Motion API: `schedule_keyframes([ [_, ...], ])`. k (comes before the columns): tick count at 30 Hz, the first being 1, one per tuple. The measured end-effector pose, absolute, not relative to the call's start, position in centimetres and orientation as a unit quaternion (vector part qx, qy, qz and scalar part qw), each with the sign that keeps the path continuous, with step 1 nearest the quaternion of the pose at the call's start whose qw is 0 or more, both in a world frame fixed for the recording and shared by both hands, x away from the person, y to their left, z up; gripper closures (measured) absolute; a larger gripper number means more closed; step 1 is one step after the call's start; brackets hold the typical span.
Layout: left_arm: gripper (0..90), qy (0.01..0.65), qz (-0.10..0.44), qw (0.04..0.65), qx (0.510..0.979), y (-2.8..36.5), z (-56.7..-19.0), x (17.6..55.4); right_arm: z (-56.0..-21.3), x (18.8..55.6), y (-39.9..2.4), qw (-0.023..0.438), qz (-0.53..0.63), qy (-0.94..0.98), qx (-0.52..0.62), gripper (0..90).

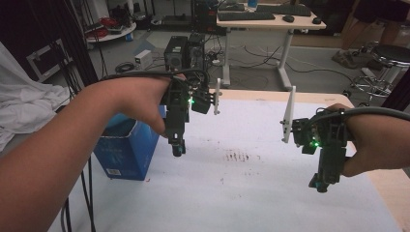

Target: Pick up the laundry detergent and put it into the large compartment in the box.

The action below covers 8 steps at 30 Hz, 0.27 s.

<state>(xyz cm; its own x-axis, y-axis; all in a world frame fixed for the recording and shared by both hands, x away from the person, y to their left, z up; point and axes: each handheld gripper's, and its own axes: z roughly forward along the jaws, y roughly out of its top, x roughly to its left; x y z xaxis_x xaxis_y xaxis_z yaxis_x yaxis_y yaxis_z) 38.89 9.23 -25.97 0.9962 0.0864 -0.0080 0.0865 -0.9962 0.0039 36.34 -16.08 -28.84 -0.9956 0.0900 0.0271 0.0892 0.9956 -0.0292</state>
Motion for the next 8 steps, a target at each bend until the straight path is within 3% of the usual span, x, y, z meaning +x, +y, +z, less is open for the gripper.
schedule_keyframes([
  [8,6.1,0.041,-0.007,0.003,0.999,9.08,-25.94,39.0,-28.74,36.41,-16.24,0.012,0.012,-0.999,-0.048,12.8],
])
